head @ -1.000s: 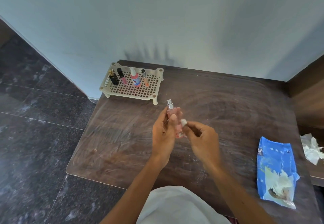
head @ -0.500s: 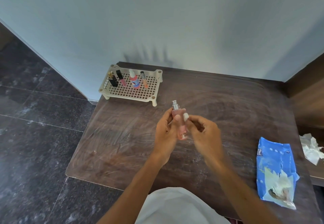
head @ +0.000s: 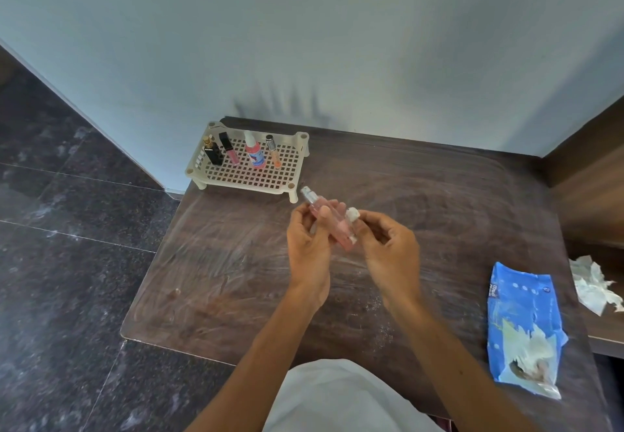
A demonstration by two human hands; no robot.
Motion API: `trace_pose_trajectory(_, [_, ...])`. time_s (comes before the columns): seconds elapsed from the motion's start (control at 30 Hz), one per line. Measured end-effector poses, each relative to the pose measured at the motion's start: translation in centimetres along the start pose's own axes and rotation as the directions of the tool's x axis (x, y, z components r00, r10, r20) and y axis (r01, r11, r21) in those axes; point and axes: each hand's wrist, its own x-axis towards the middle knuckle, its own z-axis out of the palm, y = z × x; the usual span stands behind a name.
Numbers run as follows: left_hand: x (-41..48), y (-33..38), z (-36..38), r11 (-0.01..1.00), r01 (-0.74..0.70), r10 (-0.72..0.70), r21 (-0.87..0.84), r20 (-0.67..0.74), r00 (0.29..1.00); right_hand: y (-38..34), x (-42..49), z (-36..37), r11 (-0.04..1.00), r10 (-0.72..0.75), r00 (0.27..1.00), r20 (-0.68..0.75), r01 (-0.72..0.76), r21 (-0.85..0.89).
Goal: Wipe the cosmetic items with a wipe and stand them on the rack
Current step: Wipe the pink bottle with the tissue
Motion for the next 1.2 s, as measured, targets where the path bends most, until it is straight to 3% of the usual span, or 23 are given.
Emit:
trace_pose_trajectory(0.2, [0.6,-0.1,-0.4,0.991,-0.039,0.020,-0.131,-0.142,0.990,1.7,-1.8,0.3,0.982,0.142,0.990,0.026,-0.144,0.123])
trace_pose_trajectory(0.47, [-0.2,-0.5,-0.1,0.993,-0.115,0.115,0.010,-0.147,0.982,2.0,-0.4,0.7,0.946,0.265,0.964,-0.012,-0.258,0.196])
trace_pose_trajectory(0.7, [-0.3,-0.6,-0.2,0.995,-0.096,0.095,0.005,-0.151,0.984,1.6,-0.8,0.8,0.925,0.270,0.962,-0.045,-0.246,0.290])
trace_pose_trajectory(0.83, [-0.1,-0.2,-0.1,0.994,-0.109,0.111,0.017,-0.162,0.981,1.4,-1.1,0.8,0.911,0.300,0.954,0.005,-0.288,0.296])
trace_pose_trajectory(0.93, [0.4,-0.1,-0.3,0.992,-0.119,0.126,0.046,-0.181,0.975,1.0,-1.7,0.6,0.945,0.203,0.979,-0.023,-0.189,0.266])
trace_pose_trajectory(1.0, [0.2,-0.2,-0.3,0.991,-0.120,0.129,0.064,-0.165,0.978,0.7,-1.7,0.5,0.989,0.059,0.995,-0.077,-0.047,0.143])
trace_pose_trajectory(1.1, [-0.5,-0.6,-0.1,0.987,-0.117,0.124,0.113,-0.063,0.990,0.5,-1.2,0.9,0.974,-0.178,0.981,-0.076,0.165,-0.157])
trace_pose_trajectory(1.2, [-1.3,-1.3,-0.2,0.983,-0.114,0.107,0.142,0.053,0.993,-0.3,-0.3,1.2,0.945,-0.262,0.965,-0.028,0.251,-0.211])
